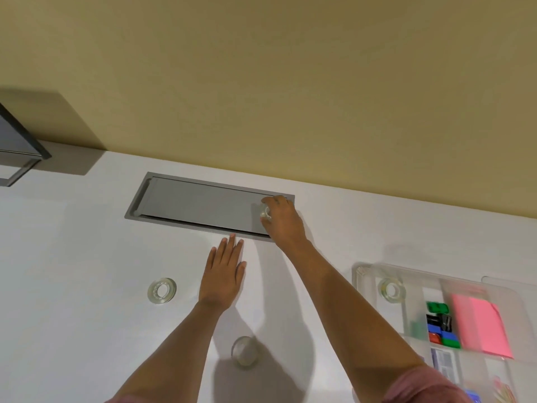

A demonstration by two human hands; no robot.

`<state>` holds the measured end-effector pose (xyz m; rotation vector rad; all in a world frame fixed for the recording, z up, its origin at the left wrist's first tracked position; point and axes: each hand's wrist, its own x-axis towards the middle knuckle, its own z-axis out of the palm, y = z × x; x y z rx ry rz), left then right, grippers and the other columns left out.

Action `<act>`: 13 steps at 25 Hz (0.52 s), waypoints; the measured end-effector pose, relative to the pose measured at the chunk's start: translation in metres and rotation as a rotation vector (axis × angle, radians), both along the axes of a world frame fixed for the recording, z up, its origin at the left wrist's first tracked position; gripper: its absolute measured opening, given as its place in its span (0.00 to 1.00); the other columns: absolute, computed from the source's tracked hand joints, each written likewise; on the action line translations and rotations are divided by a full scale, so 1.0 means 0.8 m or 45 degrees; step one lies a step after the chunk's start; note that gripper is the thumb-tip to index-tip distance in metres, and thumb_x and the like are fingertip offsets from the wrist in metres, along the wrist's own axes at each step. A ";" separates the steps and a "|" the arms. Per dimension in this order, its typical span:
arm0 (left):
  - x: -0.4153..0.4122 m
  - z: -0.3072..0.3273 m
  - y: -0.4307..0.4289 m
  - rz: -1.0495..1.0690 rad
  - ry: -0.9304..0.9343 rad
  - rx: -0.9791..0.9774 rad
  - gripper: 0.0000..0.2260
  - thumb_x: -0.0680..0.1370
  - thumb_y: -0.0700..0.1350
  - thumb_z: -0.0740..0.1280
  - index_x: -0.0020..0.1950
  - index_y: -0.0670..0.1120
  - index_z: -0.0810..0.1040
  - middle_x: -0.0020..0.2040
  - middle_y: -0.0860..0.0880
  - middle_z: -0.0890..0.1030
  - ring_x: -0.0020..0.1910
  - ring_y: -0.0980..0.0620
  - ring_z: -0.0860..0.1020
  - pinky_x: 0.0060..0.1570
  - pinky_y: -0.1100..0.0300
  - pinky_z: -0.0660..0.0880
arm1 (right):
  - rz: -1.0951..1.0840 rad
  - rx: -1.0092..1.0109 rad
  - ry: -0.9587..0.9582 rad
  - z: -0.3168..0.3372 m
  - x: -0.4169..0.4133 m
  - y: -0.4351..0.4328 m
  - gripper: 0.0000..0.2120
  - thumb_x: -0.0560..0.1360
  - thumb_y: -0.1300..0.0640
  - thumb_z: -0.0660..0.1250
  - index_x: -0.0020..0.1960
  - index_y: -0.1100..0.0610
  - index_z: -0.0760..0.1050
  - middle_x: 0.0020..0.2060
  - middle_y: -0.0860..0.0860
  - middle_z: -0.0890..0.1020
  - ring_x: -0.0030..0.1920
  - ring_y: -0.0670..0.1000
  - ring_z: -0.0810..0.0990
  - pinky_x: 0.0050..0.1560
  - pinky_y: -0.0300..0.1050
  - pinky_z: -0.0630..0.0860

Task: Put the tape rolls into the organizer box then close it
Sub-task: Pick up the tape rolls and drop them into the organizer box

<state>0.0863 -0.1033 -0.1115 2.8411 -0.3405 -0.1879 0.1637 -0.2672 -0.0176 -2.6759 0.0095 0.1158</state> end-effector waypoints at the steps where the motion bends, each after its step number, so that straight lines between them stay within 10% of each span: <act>1: -0.003 0.002 0.002 -0.012 0.039 -0.013 0.37 0.72 0.63 0.24 0.76 0.49 0.45 0.78 0.49 0.48 0.77 0.49 0.46 0.75 0.58 0.37 | -0.035 0.004 0.004 0.005 -0.012 -0.012 0.20 0.77 0.60 0.64 0.69 0.56 0.69 0.66 0.55 0.73 0.66 0.57 0.70 0.59 0.49 0.75; 13: -0.087 0.051 -0.043 -0.081 0.291 0.023 0.23 0.82 0.52 0.47 0.77 0.48 0.50 0.79 0.47 0.48 0.78 0.47 0.48 0.76 0.50 0.50 | -0.404 0.027 -0.109 0.041 -0.198 -0.150 0.19 0.76 0.59 0.66 0.66 0.55 0.71 0.64 0.55 0.74 0.63 0.56 0.71 0.53 0.50 0.76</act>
